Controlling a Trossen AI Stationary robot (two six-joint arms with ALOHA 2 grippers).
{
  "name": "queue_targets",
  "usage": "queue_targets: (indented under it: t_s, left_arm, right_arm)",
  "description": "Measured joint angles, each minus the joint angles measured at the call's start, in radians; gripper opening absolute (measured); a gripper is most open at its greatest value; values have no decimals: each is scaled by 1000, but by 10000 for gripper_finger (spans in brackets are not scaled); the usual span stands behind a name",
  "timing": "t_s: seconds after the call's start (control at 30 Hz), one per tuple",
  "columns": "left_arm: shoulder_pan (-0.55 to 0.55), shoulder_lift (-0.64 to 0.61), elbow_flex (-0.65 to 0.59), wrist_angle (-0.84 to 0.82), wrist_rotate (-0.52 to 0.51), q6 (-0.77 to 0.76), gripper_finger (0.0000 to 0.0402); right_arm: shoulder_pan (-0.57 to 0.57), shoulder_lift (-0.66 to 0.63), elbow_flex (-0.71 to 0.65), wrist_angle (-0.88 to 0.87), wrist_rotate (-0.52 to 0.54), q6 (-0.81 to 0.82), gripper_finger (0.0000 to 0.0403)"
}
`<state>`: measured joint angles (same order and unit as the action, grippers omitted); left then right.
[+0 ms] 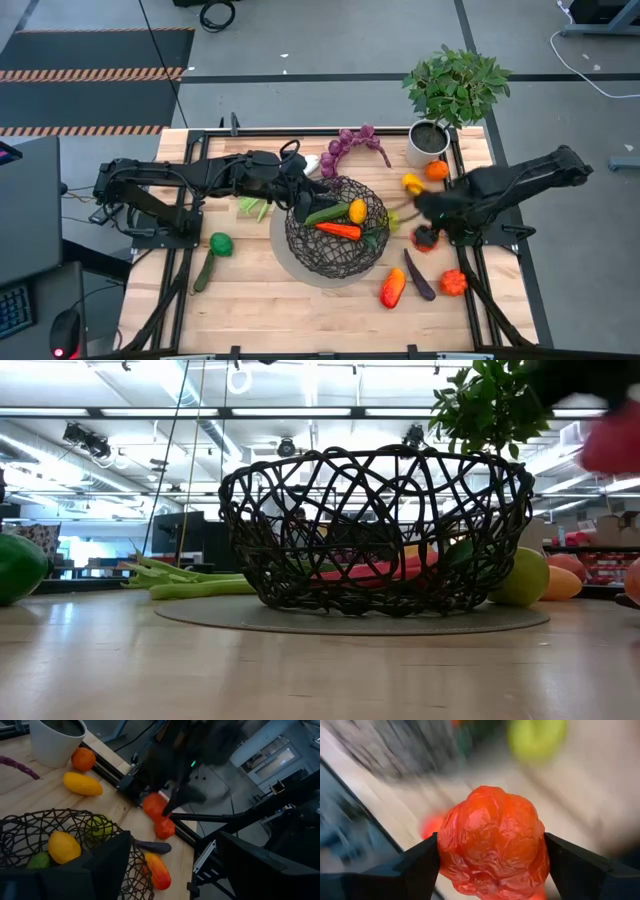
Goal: Build produce basket
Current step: Put the orange squash into the black wire basket, then put the green apple into the black wire basket
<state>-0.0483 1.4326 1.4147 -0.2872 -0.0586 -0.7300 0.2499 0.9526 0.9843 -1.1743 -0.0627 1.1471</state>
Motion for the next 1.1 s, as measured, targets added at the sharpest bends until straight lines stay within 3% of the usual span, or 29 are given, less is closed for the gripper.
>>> queue_targets:
  t_s: [0.17,0.27,0.47,0.7,1.0,1.1]
  left_arm:
    - [2,0,0,0,-23,0,297]
    - [2,-3,0,10,-34,0,297]
    - [-6,-6,0,50,-35,0,297]
    - [-32,-6,0,48,-35,10,297]
    - [-77,-6,0,-11,-34,62,297]
    - [-87,-6,0,-35,-34,62,297]
  right_arm:
    - [-49,-3,131,166,294,-85,328]
    - [-87,10,133,292,346,-177,328]
    - [-135,130,132,397,256,-276,328]
    - [-175,237,131,442,223,-303,336]
    - [-245,266,131,584,130,-212,392]
    - [-252,278,131,601,90,-183,394]
